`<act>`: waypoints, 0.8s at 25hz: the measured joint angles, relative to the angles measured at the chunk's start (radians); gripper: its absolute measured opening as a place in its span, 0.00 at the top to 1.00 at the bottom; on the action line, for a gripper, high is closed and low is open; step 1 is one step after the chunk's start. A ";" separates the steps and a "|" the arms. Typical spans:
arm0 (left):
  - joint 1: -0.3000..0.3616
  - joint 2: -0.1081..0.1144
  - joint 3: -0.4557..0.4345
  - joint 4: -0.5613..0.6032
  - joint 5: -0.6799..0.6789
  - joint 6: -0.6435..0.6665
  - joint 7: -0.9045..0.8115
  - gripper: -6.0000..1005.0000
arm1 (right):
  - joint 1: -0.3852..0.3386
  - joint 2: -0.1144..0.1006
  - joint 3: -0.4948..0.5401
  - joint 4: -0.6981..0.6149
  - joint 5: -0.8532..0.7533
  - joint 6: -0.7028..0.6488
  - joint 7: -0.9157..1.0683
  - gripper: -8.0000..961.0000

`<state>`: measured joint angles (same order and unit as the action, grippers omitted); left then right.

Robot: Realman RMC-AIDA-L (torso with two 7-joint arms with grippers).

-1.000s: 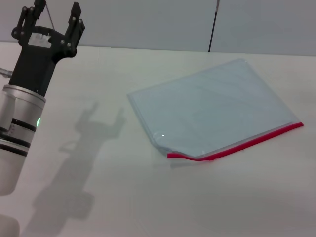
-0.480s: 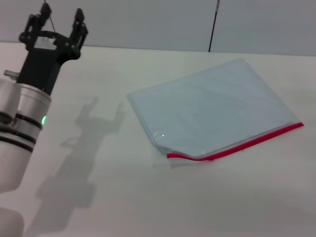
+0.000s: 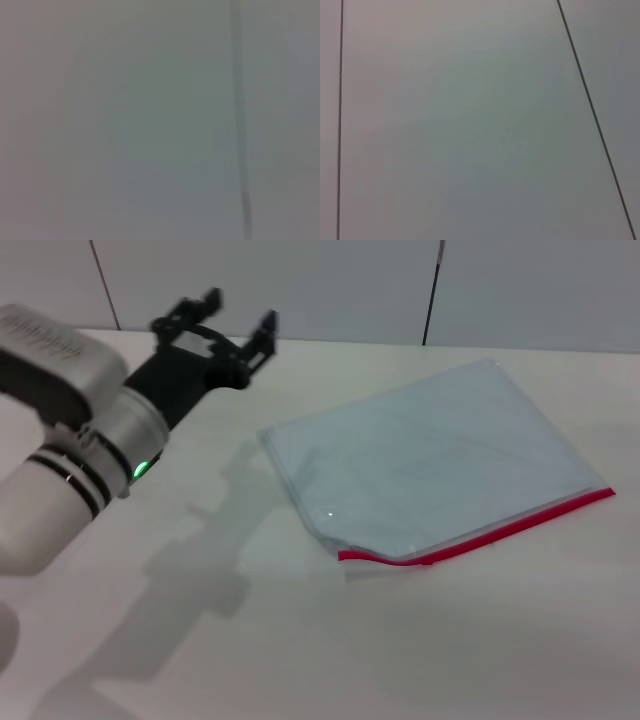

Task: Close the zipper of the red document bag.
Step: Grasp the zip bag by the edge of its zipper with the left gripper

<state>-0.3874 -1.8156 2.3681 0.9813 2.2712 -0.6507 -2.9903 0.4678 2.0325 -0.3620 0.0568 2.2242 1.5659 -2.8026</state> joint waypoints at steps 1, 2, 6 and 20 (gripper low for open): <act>-0.007 0.018 0.014 0.020 0.002 0.029 0.000 0.32 | 0.000 0.000 0.000 0.000 0.000 0.000 0.000 0.09; -0.015 0.036 0.026 0.045 0.010 0.065 0.001 0.32 | 0.000 0.000 0.000 0.000 0.000 0.000 0.000 0.09; -0.024 0.091 0.034 0.152 0.107 0.257 0.005 0.33 | 0.000 0.000 0.000 0.000 0.000 -0.001 0.000 0.09; 0.009 -0.002 -0.105 0.571 0.409 1.148 0.293 0.36 | -0.003 -0.002 -0.002 0.000 0.000 -0.002 0.000 0.09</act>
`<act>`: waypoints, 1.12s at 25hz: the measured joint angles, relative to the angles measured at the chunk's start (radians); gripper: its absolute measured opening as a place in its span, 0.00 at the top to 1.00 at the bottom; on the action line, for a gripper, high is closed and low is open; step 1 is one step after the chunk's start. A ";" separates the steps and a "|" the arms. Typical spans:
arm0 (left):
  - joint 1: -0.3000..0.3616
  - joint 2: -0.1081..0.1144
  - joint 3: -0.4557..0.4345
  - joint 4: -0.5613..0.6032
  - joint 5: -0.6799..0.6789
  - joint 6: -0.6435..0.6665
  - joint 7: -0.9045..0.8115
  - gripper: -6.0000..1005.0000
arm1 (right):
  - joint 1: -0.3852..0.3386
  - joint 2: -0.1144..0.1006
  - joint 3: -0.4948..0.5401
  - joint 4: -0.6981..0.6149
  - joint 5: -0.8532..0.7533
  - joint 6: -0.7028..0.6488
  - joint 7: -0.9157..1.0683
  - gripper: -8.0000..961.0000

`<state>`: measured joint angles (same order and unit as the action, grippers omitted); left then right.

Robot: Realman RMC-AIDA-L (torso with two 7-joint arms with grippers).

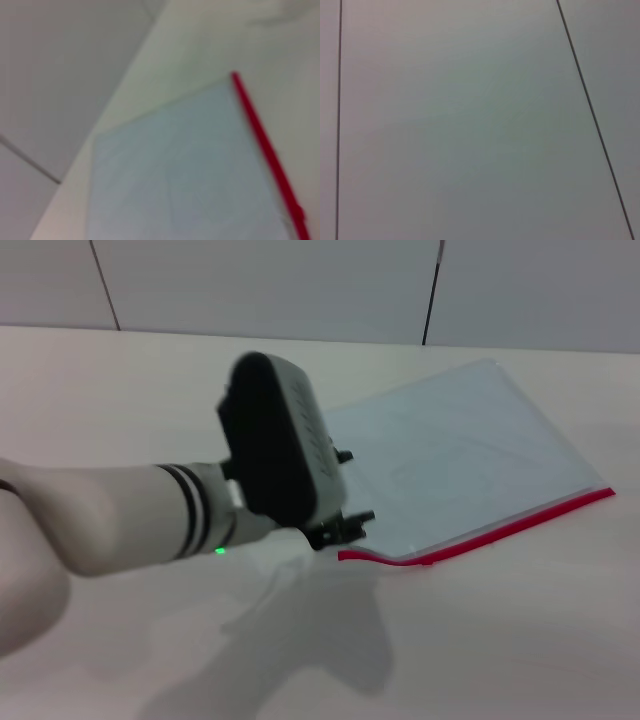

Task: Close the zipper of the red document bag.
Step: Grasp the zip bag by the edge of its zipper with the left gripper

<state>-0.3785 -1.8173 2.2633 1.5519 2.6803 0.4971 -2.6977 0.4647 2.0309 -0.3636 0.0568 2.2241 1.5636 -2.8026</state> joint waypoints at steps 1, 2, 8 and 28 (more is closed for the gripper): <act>0.007 -0.014 -0.006 0.012 0.014 0.032 0.024 0.36 | 0.000 0.000 0.000 0.000 0.000 0.000 0.000 0.09; 0.015 -0.039 -0.015 0.028 0.038 0.082 0.055 0.37 | 0.000 0.000 0.000 0.000 0.000 0.000 0.000 0.09; 0.013 -0.118 -0.030 0.063 0.091 0.289 0.137 0.38 | 0.000 0.000 0.000 0.000 0.000 0.000 0.000 0.09; 0.003 -0.172 -0.028 -0.070 0.137 0.188 0.229 0.43 | 0.004 0.000 -0.002 0.000 0.000 0.004 0.000 0.09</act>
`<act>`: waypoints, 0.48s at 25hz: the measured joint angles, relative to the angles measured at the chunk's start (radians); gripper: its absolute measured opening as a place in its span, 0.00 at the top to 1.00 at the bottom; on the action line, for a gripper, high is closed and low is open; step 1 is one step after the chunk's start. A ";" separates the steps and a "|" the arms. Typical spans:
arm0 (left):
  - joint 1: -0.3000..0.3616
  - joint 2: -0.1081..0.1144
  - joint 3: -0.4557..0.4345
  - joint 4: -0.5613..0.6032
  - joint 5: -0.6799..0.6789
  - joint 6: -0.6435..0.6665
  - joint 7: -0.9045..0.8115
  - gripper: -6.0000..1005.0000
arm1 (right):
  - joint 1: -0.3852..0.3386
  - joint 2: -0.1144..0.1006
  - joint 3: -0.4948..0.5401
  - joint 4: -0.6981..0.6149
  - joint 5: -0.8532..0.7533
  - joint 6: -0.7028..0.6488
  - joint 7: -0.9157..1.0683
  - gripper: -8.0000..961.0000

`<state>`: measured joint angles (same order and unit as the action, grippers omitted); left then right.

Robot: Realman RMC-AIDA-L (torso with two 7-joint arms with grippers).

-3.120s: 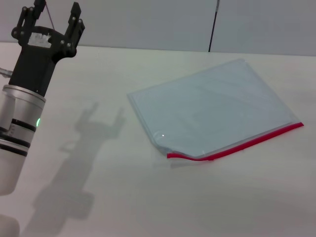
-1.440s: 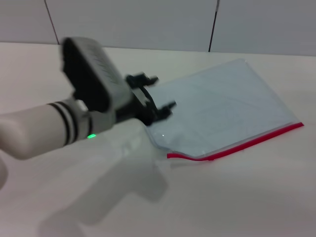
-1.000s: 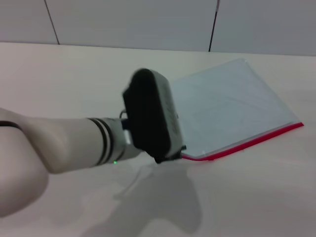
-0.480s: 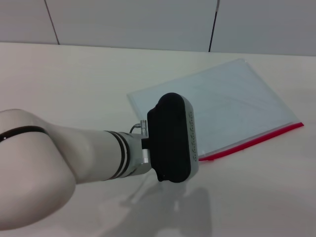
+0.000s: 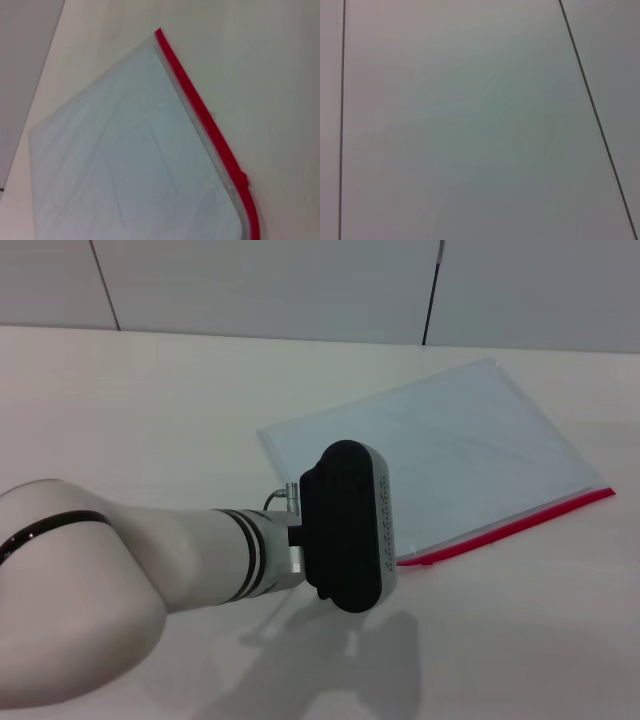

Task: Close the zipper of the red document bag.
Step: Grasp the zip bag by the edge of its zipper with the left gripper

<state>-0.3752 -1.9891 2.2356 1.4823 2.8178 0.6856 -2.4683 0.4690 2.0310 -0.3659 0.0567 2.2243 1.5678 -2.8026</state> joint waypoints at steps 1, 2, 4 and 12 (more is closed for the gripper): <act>0.000 0.000 -0.001 -0.008 -0.001 -0.010 0.001 0.43 | 0.000 0.000 0.000 0.000 0.000 0.000 0.000 0.09; -0.001 0.000 -0.002 -0.017 -0.003 -0.018 0.002 0.43 | 0.000 0.000 0.001 0.000 0.000 0.000 0.000 0.09; -0.003 0.000 -0.002 -0.026 -0.008 -0.029 0.003 0.44 | 0.000 0.000 0.002 0.000 0.000 0.000 0.000 0.09; -0.021 -0.001 -0.002 -0.078 -0.011 -0.072 0.004 0.45 | -0.002 0.000 0.002 0.000 0.001 0.002 0.000 0.09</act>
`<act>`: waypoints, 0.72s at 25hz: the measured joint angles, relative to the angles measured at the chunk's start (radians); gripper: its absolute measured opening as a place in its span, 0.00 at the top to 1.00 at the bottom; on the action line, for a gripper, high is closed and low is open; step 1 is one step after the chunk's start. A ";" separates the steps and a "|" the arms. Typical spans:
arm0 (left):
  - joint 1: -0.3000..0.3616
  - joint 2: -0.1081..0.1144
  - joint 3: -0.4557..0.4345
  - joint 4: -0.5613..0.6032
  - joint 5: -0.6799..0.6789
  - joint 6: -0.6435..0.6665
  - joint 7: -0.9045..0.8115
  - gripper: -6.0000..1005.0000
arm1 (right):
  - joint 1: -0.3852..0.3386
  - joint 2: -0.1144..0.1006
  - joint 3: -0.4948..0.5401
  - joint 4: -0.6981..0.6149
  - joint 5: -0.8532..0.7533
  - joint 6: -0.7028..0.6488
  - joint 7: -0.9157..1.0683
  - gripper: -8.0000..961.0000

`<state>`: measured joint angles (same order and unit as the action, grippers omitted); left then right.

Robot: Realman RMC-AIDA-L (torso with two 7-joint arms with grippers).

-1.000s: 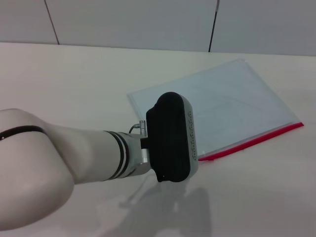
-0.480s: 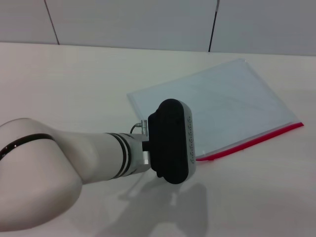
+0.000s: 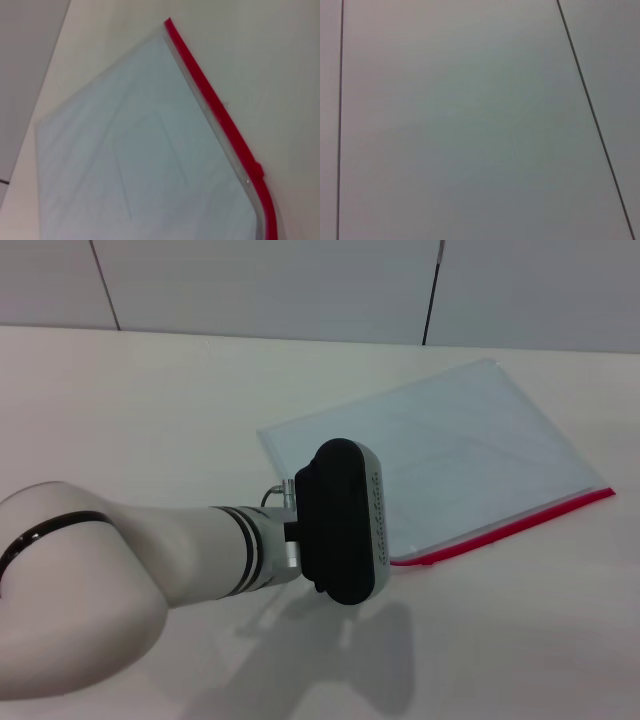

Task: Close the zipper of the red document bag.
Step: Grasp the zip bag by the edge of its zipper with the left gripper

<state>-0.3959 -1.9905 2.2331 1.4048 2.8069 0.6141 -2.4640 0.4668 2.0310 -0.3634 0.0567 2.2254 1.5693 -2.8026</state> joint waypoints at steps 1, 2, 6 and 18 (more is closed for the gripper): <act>-0.002 0.000 0.000 -0.006 0.000 -0.002 0.000 0.46 | 0.000 0.000 0.000 0.000 0.000 0.000 0.000 0.09; -0.007 -0.001 -0.001 -0.017 0.000 -0.007 0.000 0.46 | 0.000 0.000 0.000 0.000 0.000 0.000 0.000 0.09; -0.011 -0.001 -0.001 -0.041 -0.001 -0.038 0.000 0.47 | -0.001 0.000 0.001 0.000 0.001 0.000 0.000 0.09; -0.019 -0.014 -0.011 -0.094 -0.003 -0.113 -0.004 0.76 | -0.001 0.002 0.001 0.000 0.006 0.001 0.000 0.09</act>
<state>-0.4148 -2.0046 2.2223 1.3108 2.8040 0.5015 -2.4681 0.4662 2.0325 -0.3620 0.0568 2.2309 1.5703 -2.8026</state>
